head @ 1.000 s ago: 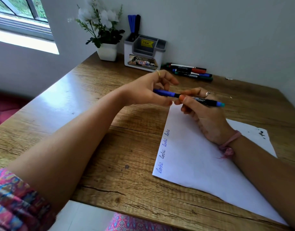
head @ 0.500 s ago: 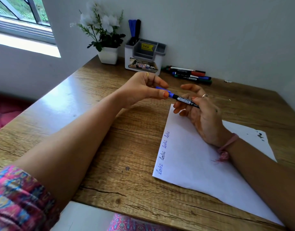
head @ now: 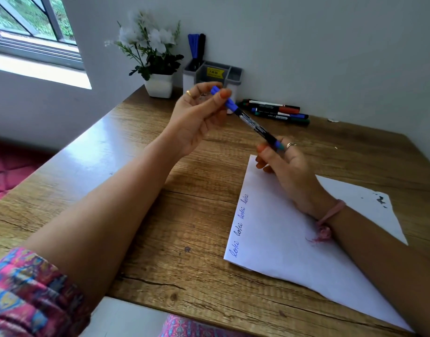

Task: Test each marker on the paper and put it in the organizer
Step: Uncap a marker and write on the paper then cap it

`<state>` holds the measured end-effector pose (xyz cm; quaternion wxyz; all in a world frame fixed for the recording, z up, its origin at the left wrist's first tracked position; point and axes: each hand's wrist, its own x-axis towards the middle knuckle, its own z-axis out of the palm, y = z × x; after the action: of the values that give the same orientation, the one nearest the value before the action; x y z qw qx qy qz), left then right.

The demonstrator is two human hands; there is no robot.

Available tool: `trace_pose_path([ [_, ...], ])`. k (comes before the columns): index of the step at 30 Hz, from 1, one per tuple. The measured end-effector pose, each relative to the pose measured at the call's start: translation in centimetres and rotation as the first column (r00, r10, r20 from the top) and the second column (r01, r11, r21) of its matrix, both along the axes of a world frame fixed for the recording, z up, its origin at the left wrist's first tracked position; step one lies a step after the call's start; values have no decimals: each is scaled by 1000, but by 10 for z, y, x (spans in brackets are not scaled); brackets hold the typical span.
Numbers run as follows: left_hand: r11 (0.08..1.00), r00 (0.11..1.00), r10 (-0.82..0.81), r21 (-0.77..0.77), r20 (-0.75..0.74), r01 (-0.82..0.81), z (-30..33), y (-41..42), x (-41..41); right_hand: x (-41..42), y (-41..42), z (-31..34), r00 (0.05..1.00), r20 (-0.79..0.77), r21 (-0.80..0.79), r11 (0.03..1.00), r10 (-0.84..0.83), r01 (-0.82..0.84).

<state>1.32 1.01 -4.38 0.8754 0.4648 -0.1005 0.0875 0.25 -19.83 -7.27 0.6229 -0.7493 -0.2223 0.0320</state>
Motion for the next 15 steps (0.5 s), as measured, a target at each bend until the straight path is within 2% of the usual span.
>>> trace_pose_path([
  [2,993,998,55,-102,5,-55,-1,7,3,1,-4,0,997,73,-118,993,27,-18],
  [5,980,992,122,-160,24,-117,0,16,5,1,-11,4,958,247,-377,925,143,-41],
  [8,969,981,193,-165,32,-186,0,22,7,3,-17,4,823,452,-563,826,344,-36],
  [10,958,968,248,-158,36,-239,0,24,8,2,-16,1,779,490,-602,798,391,-23],
  [15,901,915,403,-178,2,-396,3,34,10,2,-15,-1,779,501,-584,812,377,-17],
])
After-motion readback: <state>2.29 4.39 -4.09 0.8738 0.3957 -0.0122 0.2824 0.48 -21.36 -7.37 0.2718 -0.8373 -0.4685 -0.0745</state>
